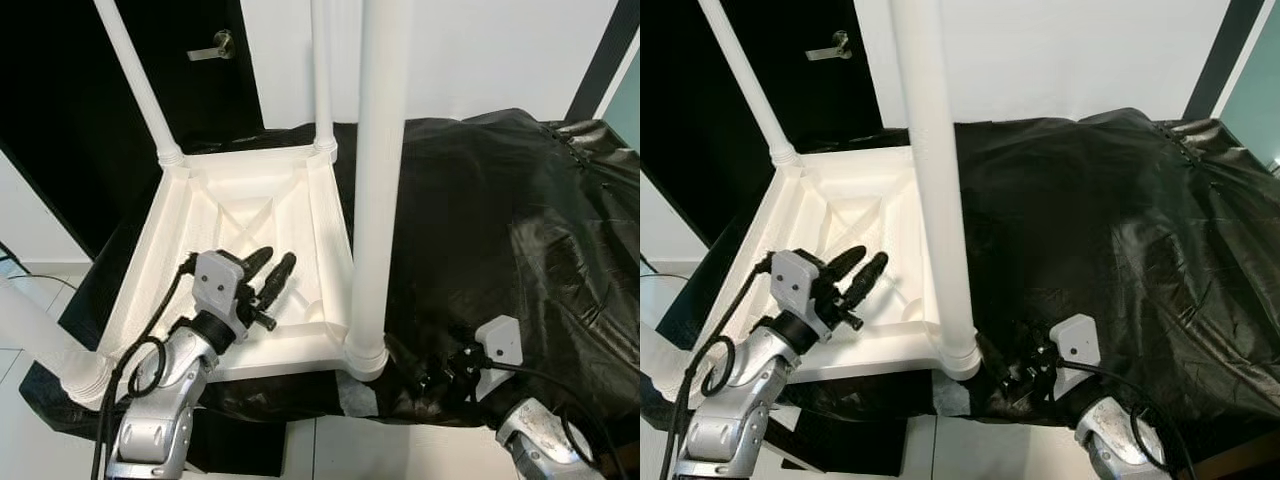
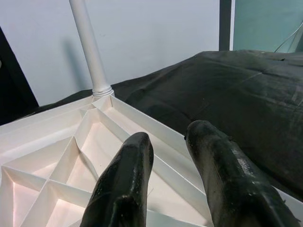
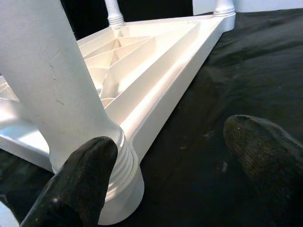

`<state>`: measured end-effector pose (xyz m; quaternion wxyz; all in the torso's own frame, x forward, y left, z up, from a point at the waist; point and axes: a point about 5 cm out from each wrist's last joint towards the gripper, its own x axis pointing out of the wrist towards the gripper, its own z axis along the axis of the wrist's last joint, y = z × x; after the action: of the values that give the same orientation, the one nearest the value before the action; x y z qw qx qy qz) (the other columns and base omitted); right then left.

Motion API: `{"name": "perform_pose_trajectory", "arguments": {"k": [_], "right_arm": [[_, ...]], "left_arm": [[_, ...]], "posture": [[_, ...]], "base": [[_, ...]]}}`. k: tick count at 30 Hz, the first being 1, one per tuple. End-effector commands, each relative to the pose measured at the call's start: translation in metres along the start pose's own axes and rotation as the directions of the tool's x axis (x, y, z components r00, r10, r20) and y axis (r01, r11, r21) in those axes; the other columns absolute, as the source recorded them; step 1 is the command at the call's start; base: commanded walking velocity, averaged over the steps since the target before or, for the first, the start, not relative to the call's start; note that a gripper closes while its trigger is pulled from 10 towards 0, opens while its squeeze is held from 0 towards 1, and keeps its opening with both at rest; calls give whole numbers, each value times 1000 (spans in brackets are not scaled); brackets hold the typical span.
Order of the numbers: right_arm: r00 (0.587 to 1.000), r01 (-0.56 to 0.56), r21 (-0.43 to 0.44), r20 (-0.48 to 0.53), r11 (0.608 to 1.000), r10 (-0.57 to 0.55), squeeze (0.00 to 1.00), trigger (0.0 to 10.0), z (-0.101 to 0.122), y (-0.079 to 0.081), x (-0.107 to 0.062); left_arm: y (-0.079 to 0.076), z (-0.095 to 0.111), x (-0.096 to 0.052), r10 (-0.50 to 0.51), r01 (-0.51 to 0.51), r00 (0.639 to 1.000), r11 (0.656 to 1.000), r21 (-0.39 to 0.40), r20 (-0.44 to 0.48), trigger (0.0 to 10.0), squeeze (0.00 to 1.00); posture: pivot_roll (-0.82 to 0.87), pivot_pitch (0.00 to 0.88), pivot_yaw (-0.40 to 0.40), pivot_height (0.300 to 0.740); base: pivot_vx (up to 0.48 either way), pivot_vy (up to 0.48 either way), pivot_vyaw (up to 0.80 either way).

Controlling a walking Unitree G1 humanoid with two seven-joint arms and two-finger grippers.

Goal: Building children table

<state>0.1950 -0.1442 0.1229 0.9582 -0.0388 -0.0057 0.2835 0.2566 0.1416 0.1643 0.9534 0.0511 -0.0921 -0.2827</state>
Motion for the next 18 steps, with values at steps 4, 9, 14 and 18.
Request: {"name": "perform_pose_trajectory", "arguments": {"k": [4, 9, 14, 18], "right_arm": [[988, -153, 30, -23, 988, 154, 0, 10000, 0, 15, 6], [964, -260, 30, -48, 965, 262, 0, 10000, 1, 14, 8], [895, -431, 56, -102, 901, 434, 0, 10000, 3, 13, 8], [856, -498, 46, -133, 866, 499, 0, 10000, 3, 11, 8]], "left_arm": [[-2, -2, 1, -30, 30, 1000, 999, 43, -5, 10000, 0], [-3, -4, 1, -37, 37, 999, 997, 72, -10, 10000, 0], [8, -6, 5, -8, 9, 1000, 992, 129, -12, 10000, 0], [13, -8, 7, 14, -10, 1000, 989, 151, -25, 10000, 0]], "posture": [[-31, 0, 37, 740], [-24, 0, 28, 740], [-21, 0, 24, 740], [-18, 0, 22, 740]], "base": [[0, 0, 0], [0, 0, 0], [0, 0, 0], [0, 0, 0]]}}
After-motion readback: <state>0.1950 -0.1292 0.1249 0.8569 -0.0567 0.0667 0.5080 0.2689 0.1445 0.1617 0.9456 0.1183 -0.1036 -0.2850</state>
